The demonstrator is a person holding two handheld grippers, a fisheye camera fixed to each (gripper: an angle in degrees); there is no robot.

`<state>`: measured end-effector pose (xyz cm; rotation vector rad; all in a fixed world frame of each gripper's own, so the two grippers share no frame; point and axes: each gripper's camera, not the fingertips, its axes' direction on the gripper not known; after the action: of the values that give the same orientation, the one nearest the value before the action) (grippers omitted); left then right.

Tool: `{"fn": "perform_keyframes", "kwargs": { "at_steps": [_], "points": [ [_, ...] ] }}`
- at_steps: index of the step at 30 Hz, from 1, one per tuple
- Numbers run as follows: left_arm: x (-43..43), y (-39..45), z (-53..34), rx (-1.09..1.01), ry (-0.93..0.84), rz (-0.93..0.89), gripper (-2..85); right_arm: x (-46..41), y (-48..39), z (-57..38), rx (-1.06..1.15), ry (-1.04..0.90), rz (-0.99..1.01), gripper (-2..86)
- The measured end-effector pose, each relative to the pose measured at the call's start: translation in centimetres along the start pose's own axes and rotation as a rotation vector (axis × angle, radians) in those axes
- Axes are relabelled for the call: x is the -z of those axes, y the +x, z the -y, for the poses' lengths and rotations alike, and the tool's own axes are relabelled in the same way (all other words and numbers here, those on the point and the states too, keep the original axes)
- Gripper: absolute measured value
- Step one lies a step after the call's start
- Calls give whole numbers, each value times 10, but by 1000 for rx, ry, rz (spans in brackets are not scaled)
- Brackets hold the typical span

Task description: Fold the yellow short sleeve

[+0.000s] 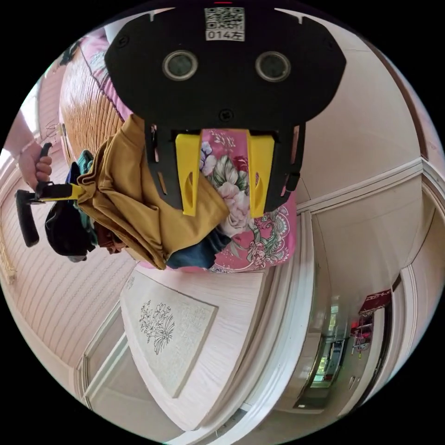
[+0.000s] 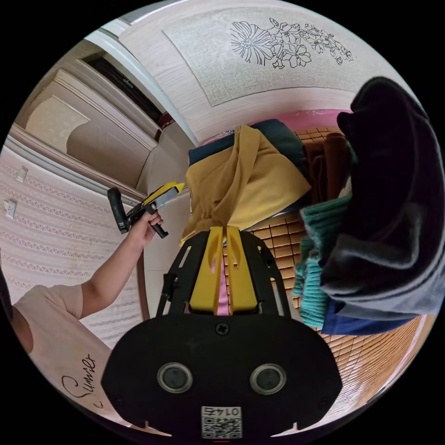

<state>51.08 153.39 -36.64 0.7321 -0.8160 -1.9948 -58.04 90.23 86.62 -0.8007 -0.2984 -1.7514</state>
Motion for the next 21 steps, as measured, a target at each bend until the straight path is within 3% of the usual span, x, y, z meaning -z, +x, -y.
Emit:
{"fn": "perform_keyframes", "kwargs": {
  "at_steps": [2,4,12,21],
  "points": [
    [-25,-4,13,46,-172,-114,41,20,14,-18,11,7,-8,3],
    [-20,3,15,30,-180,-164,3,39,22,-31,23,24,-1,3],
    [124,68,1,-234,39,-221,-10,187,50,-149,3,286,78,2],
    [331,165,-11,-448,293,-437,-10,381,104,-397,-90,640,195,2]
  ]
}}
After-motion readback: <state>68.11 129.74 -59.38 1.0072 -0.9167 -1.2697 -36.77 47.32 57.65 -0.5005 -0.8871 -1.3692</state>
